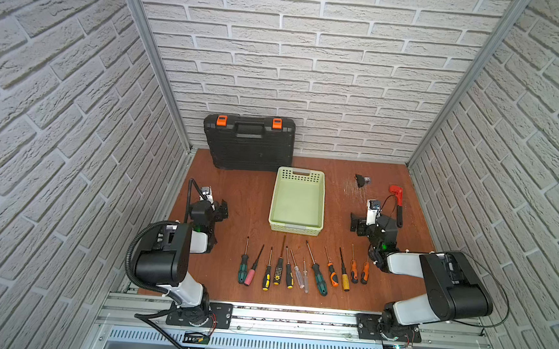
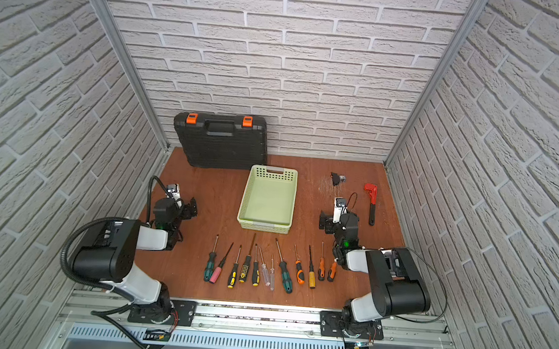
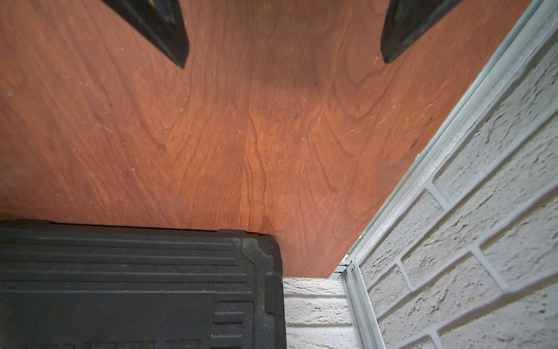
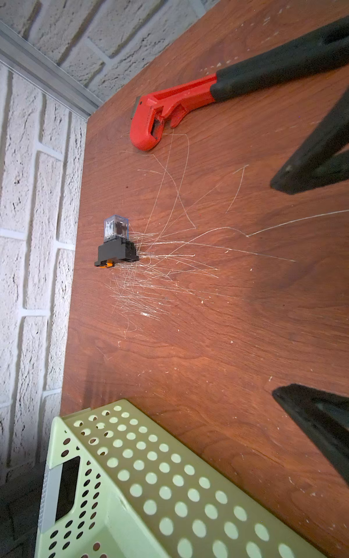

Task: Put the screwdriver in the bin
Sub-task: Pick up the screwdriver from the bottom-right of the table.

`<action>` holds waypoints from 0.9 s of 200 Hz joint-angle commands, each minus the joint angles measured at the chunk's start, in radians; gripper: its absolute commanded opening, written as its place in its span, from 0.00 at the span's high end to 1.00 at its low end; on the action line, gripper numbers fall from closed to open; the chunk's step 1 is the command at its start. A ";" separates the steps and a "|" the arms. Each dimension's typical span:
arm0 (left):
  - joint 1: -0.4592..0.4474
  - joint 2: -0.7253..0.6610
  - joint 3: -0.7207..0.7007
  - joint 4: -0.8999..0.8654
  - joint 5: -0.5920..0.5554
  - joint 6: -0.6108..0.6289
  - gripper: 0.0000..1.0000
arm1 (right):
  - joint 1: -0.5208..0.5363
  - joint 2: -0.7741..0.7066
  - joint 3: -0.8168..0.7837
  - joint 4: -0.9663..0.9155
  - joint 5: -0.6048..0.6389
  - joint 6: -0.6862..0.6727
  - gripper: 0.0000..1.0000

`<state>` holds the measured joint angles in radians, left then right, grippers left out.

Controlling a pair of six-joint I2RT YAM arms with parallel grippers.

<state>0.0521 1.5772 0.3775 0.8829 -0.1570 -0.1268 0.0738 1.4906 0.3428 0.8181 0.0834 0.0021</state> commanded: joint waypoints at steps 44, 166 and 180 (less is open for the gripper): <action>0.001 -0.003 -0.002 0.058 -0.007 0.009 0.02 | -0.003 -0.018 0.019 0.012 -0.010 -0.005 0.01; 0.007 -0.004 -0.001 0.056 0.002 0.007 0.02 | -0.013 -0.018 0.018 0.013 -0.025 -0.002 0.01; 0.005 -0.003 0.000 0.057 -0.002 0.007 0.02 | -0.013 -0.018 0.019 0.013 -0.025 -0.002 0.01</action>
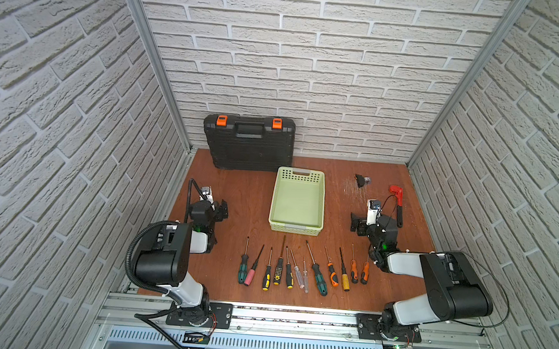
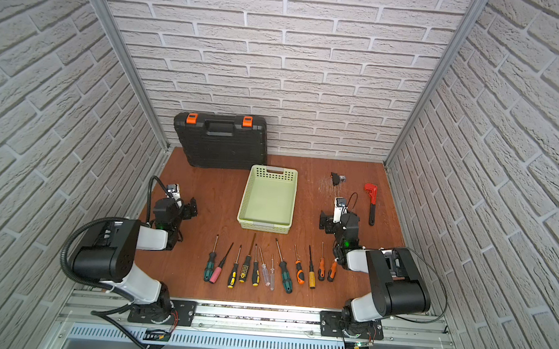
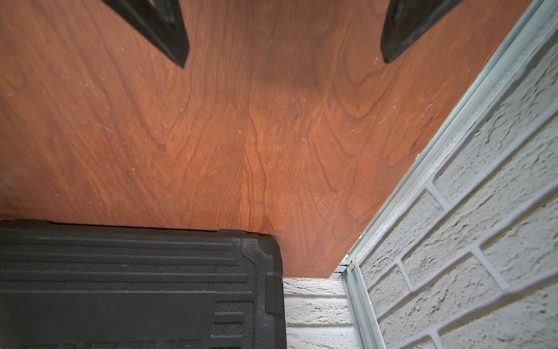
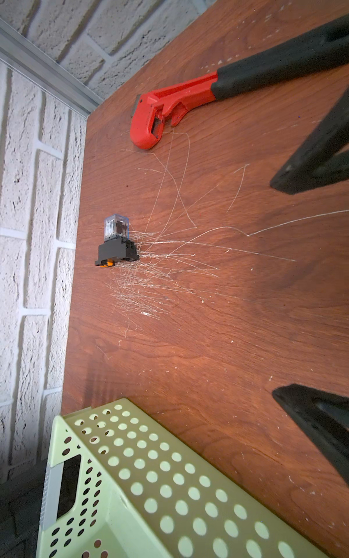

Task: Put the screwdriver in the bin
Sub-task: Pick up the screwdriver from the bottom-right of the table.

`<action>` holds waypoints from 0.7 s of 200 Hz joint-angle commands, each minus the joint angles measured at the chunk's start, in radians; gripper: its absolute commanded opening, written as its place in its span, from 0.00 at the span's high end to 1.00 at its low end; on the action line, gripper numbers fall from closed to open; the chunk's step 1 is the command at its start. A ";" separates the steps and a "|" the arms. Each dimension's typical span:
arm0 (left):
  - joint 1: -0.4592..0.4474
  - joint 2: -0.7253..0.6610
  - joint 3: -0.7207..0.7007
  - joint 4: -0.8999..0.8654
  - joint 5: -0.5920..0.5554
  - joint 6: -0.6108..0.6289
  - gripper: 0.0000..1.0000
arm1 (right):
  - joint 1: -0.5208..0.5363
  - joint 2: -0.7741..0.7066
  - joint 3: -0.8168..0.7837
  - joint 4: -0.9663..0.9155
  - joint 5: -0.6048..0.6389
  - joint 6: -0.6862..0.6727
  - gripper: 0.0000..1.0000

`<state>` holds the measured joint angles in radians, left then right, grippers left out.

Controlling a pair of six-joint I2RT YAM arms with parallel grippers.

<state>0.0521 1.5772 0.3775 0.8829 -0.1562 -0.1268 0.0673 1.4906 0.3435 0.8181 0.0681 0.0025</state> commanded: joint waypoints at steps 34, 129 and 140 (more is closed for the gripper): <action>0.003 -0.003 0.000 0.055 -0.004 0.007 0.02 | -0.005 -0.016 0.019 0.012 -0.010 -0.002 0.01; -0.018 -0.146 0.330 -0.632 -0.224 -0.118 0.02 | -0.011 -0.383 0.249 -0.669 0.169 0.165 0.01; -0.027 -0.118 0.436 -0.838 -0.264 -0.206 0.02 | -0.011 -0.407 0.335 -0.834 0.200 0.204 0.00</action>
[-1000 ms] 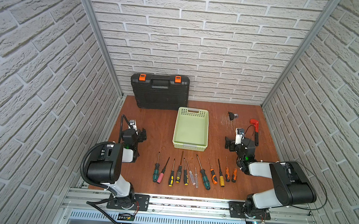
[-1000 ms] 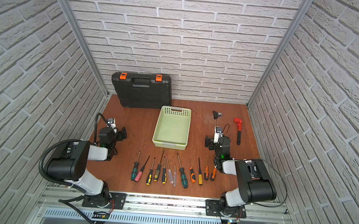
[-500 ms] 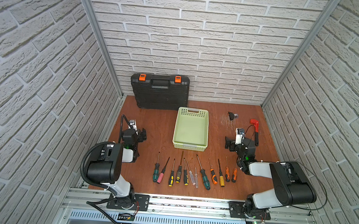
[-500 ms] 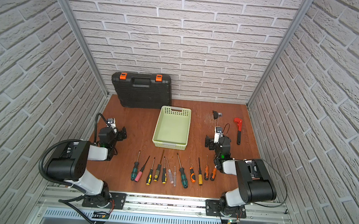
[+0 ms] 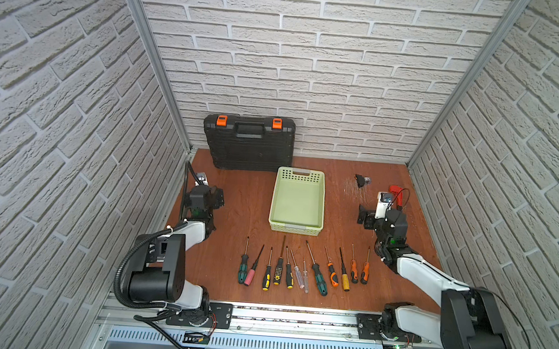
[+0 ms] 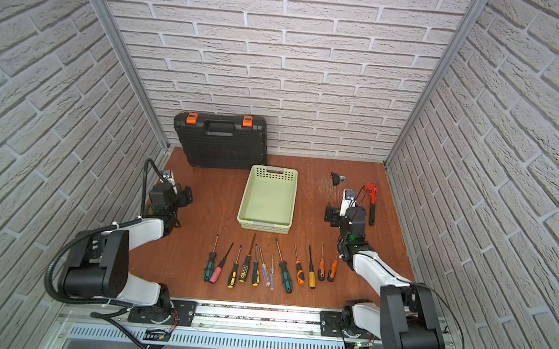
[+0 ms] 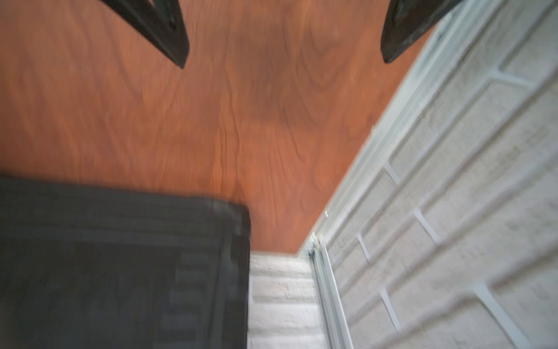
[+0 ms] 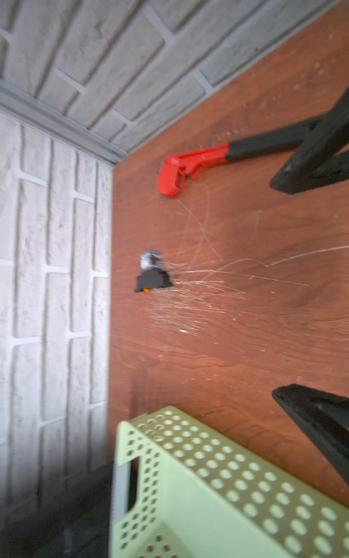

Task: Put the screwdriver in the bin
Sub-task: Pick up the screwdriver from the bottom-right of the table.

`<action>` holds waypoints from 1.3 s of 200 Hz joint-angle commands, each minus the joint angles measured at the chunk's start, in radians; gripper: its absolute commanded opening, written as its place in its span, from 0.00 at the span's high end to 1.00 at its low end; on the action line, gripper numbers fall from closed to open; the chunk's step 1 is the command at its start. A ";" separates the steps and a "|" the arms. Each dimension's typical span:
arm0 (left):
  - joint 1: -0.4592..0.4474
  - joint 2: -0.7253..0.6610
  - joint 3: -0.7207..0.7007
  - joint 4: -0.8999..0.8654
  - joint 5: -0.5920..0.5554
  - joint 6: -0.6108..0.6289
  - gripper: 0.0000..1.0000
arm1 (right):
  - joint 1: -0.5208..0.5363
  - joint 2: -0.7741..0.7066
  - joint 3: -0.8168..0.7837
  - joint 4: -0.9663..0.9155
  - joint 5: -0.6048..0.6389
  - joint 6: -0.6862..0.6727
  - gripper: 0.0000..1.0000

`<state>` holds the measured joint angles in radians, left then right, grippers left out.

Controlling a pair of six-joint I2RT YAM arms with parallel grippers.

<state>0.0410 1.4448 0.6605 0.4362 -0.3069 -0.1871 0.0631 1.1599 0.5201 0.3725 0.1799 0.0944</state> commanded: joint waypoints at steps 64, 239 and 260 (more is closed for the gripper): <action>-0.183 0.012 0.322 -0.776 -0.067 -0.354 0.03 | -0.003 -0.110 0.361 -1.018 -0.005 0.309 0.16; -0.364 -0.267 0.179 -0.835 0.051 -0.556 0.03 | 0.167 -0.065 0.108 -1.242 -0.158 0.639 0.48; -0.363 -0.275 0.170 -0.826 0.052 -0.554 0.03 | 0.204 -0.017 0.115 -1.218 -0.108 0.652 0.49</action>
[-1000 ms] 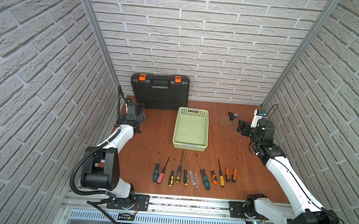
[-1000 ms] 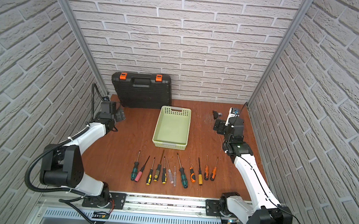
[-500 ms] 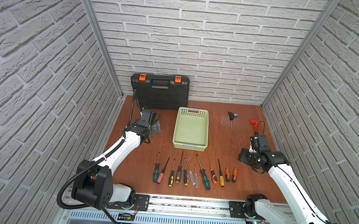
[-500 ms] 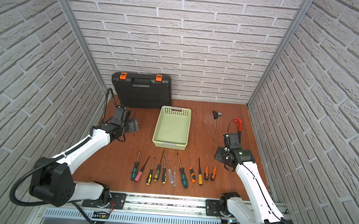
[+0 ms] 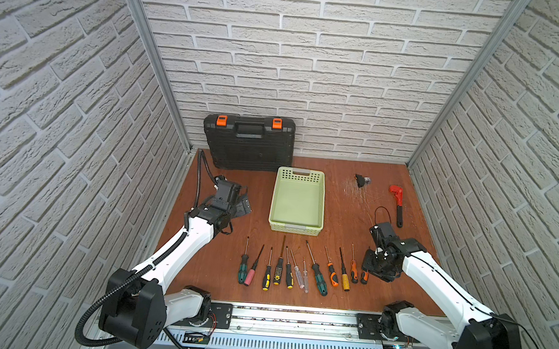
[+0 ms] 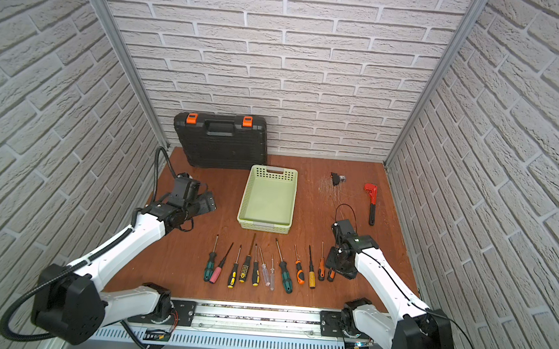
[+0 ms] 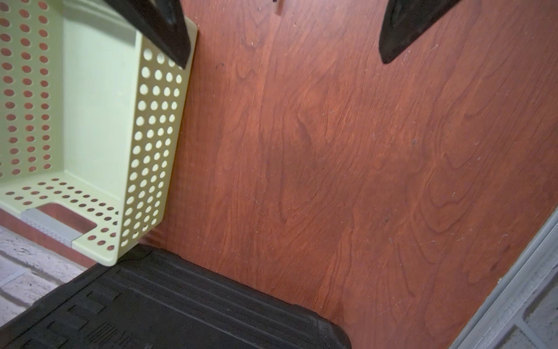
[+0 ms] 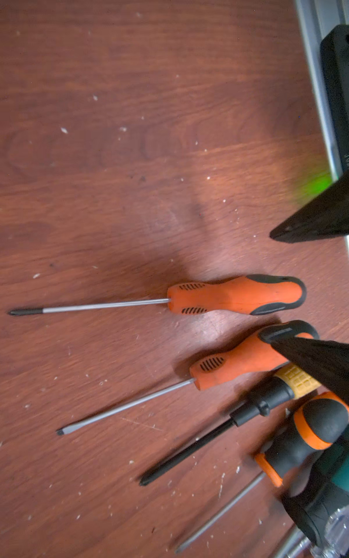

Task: Put the screwdriver in the bin
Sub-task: Pick up the screwdriver from the bottom-right of the table.

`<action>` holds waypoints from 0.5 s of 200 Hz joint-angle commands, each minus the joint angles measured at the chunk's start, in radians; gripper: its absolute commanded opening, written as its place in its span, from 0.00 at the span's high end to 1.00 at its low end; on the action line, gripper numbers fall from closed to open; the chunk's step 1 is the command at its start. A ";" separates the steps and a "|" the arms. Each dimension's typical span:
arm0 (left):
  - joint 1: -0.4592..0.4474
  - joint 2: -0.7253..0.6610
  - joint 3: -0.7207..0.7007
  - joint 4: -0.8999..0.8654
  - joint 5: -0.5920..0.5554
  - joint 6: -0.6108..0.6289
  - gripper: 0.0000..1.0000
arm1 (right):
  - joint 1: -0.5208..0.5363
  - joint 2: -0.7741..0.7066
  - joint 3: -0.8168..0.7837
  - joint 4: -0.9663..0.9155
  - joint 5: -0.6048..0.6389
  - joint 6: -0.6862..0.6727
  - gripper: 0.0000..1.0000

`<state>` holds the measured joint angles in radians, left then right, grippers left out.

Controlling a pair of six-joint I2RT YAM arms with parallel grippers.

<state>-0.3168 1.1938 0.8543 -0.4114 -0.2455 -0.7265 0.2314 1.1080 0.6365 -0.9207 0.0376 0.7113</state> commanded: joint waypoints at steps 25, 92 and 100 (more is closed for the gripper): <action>-0.005 -0.035 -0.024 0.013 -0.013 -0.016 0.03 | 0.043 0.052 -0.008 0.090 0.048 0.044 0.51; -0.004 -0.038 -0.029 0.040 -0.024 -0.018 0.02 | 0.042 0.130 -0.031 0.132 0.056 0.047 0.55; -0.004 -0.038 -0.032 0.045 -0.026 -0.016 0.02 | 0.042 0.141 -0.032 0.139 0.050 0.044 0.55</action>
<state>-0.3176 1.1698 0.8330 -0.4026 -0.2493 -0.7372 0.2668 1.2240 0.6083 -0.8124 0.0814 0.7490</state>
